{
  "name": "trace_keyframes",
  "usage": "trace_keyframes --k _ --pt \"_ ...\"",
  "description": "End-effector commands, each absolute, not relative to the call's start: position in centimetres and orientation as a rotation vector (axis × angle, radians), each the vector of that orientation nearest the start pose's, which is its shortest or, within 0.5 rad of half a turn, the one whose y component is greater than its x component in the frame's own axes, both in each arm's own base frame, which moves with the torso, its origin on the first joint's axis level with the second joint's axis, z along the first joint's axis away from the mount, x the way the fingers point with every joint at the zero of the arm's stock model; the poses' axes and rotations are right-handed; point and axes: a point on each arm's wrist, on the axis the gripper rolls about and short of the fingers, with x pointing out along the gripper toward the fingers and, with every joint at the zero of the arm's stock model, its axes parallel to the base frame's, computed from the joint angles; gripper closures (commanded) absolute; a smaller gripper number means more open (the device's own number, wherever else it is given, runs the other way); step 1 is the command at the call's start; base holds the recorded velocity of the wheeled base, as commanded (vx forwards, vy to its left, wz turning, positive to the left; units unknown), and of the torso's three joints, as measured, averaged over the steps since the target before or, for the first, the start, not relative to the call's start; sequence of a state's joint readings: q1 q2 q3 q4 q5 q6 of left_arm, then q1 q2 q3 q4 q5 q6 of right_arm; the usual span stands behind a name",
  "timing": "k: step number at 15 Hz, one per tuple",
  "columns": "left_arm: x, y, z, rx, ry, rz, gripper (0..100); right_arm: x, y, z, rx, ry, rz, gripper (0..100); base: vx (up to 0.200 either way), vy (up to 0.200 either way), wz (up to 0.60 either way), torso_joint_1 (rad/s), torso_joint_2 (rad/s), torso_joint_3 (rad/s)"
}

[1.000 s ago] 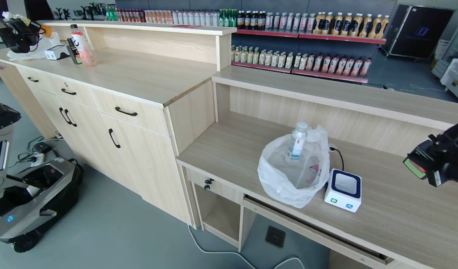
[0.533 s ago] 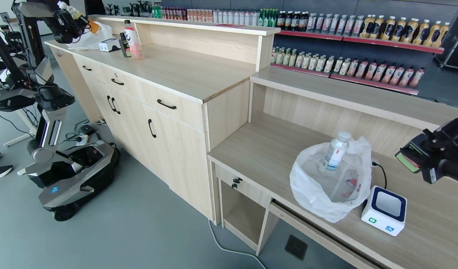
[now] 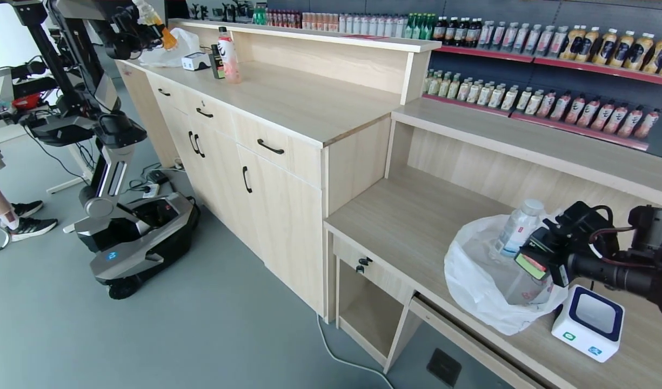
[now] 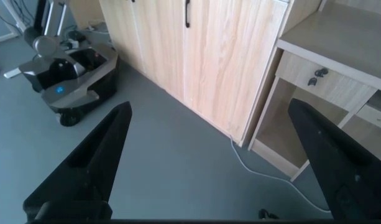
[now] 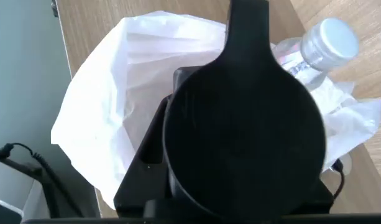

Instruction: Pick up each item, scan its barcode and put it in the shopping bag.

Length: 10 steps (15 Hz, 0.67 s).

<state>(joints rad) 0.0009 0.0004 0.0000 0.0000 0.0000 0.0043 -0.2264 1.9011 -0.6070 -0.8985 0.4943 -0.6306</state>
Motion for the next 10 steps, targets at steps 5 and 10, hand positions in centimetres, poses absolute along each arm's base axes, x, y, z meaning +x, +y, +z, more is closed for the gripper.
trace_keyframes --k 5,10 --pt "-2.3 0.0 7.5 0.005 0.0 0.002 0 35.5 -4.2 3.5 -0.401 0.376 0.468 100 0.0 0.0 0.0 0.0 0.0 0.0" --pt "-2.3 0.0 7.5 0.005 0.0 0.002 0 37.2 -3.6 1.6 -0.356 0.394 0.482 100 0.0 0.0 0.0 0.0 0.0 0.0"
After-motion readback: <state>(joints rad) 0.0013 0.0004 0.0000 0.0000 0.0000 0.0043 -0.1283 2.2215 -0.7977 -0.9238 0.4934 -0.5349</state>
